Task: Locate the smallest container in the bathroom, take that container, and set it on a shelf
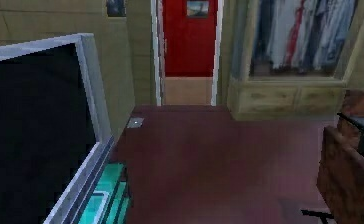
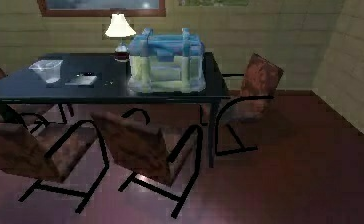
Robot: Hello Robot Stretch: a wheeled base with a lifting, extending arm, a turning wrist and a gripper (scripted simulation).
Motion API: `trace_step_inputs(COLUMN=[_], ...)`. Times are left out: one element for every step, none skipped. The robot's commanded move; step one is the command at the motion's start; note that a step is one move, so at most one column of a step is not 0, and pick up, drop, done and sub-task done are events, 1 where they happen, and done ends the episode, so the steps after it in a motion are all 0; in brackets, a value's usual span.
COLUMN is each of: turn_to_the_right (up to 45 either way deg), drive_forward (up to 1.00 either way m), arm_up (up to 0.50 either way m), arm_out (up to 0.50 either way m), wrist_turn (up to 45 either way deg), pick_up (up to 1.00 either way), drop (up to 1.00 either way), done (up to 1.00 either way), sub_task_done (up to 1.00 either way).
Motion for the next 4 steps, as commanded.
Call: trace_step_inputs(turn_to_the_right=[0.0,0.0,0.0,3.0], drive_forward=[1.0,1.0,1.0,0.0], arm_up=[0.0,0.0,0.0,0.0], arm_out=[0.0,0.0,0.0,0.0], wrist_turn=[0.0,0.0,0.0,0.0], pick_up=[0.0,0.0,0.0,0.0], drop=[0.0,0.0,0.0,0.0], done=[0.0,0.0,0.0,0.0], sub_task_done=[0.0,0.0,0.0,0.0])
